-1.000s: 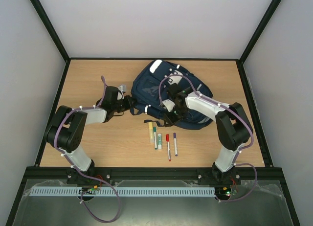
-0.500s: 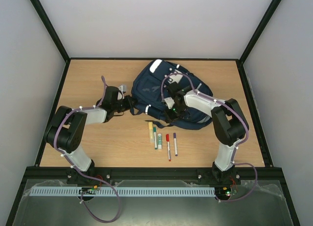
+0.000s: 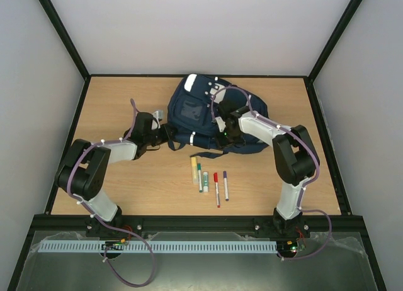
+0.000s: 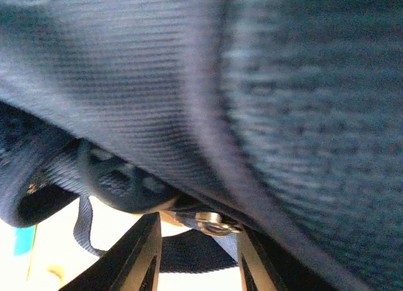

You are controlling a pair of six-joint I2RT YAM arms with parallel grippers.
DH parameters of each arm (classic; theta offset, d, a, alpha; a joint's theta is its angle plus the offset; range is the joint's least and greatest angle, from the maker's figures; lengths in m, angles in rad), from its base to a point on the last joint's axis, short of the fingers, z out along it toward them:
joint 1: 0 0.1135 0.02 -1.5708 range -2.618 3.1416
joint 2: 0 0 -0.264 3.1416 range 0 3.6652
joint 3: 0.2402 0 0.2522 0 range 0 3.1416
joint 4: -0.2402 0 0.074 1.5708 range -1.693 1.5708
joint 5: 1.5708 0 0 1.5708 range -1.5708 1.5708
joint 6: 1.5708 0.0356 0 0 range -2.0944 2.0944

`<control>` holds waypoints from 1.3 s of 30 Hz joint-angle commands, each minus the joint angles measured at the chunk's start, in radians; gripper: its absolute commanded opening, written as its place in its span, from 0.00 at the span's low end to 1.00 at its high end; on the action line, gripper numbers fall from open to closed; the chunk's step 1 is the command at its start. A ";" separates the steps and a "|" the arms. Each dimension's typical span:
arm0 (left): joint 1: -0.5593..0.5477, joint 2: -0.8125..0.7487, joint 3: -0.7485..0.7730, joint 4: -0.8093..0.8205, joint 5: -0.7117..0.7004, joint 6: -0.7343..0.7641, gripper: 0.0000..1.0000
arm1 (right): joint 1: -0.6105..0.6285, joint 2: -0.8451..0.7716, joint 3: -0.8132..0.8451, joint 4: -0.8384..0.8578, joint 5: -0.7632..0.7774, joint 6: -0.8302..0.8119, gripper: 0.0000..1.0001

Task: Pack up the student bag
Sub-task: Unzip the student bag at the center of the board.

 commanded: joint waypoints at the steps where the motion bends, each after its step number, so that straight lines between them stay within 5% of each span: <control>1: 0.005 -0.043 -0.012 -0.010 -0.007 0.015 0.05 | -0.037 0.002 0.001 0.085 0.169 -0.014 0.29; 16: 0.006 -0.053 0.005 -0.056 -0.031 0.029 0.05 | -0.052 -0.078 -0.107 0.107 0.153 -0.117 0.01; 22: 0.011 -0.057 0.007 -0.074 -0.042 0.042 0.05 | -0.054 -0.154 -0.117 -0.037 0.015 -0.253 0.01; 39: 0.138 -0.019 0.013 -0.058 -0.080 0.007 0.02 | -0.226 -0.265 -0.216 -0.323 0.129 -0.554 0.01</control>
